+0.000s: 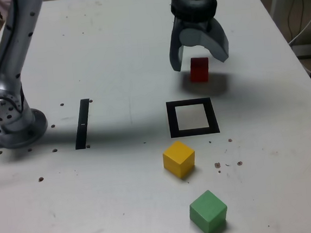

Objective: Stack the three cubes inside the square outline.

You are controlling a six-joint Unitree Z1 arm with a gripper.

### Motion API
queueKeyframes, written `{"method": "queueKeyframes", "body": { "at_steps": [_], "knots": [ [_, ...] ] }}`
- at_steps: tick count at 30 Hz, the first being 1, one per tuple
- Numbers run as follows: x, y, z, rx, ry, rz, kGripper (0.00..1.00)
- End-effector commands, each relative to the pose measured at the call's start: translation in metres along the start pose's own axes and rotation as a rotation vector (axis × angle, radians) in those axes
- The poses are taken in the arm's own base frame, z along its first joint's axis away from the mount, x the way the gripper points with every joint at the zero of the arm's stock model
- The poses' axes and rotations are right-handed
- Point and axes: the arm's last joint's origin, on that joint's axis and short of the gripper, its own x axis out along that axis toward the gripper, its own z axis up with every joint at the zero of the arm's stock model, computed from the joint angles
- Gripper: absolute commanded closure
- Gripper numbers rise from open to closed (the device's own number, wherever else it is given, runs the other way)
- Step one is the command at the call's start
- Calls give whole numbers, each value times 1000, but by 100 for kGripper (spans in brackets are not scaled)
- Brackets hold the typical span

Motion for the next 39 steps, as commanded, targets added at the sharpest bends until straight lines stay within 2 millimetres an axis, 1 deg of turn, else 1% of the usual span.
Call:
{"method": "queueKeyframes", "body": {
  "at_steps": [1, 6, 11, 13, 16, 21, 23, 26, 28, 33, 39],
  "knots": [
    [3, 2, 3, -1, -2, -9, 4],
    [16, 5, 10, -4, 9, -40, 6],
    [27, 8, 13, -11, 24, -54, 7],
    [27, 9, 13, -15, 22, -54, 8],
    [26, 11, 13, -19, 18, -50, 11],
    [24, 12, 13, -20, 16, -44, 21],
    [23, 12, 14, -21, 14, -41, 28],
    [22, 13, 14, -27, 6, -31, 41],
    [21, 13, 14, -31, 1, -24, 48],
    [23, 13, 15, -32, 5, -25, 53],
    [26, 12, 16, -24, 5, -41, 65]
  ]
}}
